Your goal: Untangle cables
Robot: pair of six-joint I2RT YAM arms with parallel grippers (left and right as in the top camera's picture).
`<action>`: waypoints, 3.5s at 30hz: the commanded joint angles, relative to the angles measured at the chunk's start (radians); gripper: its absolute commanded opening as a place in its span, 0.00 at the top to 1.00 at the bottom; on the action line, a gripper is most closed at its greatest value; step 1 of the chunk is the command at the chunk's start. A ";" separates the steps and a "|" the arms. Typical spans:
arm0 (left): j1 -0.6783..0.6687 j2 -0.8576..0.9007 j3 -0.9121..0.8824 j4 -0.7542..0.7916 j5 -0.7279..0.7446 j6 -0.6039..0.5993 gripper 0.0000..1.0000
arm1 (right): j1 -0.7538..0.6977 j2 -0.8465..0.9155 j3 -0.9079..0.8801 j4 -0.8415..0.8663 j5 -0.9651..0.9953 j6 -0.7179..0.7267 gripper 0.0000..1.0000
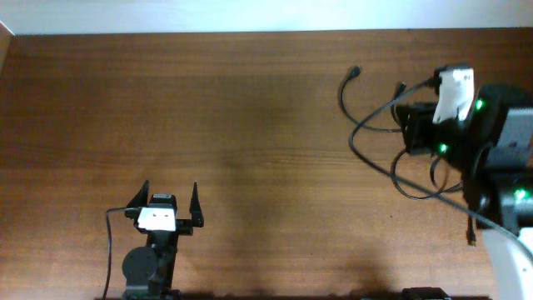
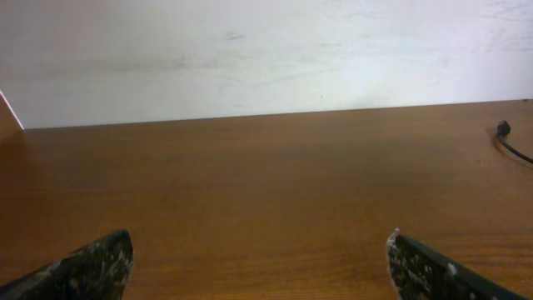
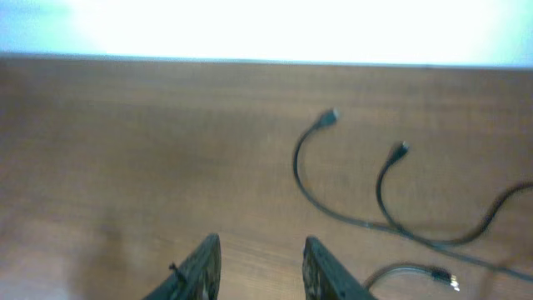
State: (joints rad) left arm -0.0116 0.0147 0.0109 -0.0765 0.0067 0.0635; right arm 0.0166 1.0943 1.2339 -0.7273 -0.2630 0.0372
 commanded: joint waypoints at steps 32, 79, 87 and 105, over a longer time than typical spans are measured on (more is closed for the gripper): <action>0.006 -0.010 -0.002 -0.008 -0.011 -0.003 0.01 | 0.004 -0.876 -1.019 0.725 -0.014 0.080 0.68; 0.006 -0.010 -0.002 -0.008 -0.011 -0.003 0.01 | 0.003 -1.091 -1.228 0.647 0.250 0.046 0.68; 0.006 -0.010 -0.002 -0.008 -0.011 -0.003 0.01 | 0.003 -1.091 -1.228 0.648 0.253 0.045 0.68; 0.006 -0.010 -0.002 -0.008 -0.011 -0.003 0.01 | 0.003 -1.091 -1.228 0.648 0.253 0.045 0.68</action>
State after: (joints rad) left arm -0.0116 0.0147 0.0109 -0.0772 0.0059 0.0635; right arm 0.0166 0.0135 0.0128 -0.0753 -0.0238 0.0868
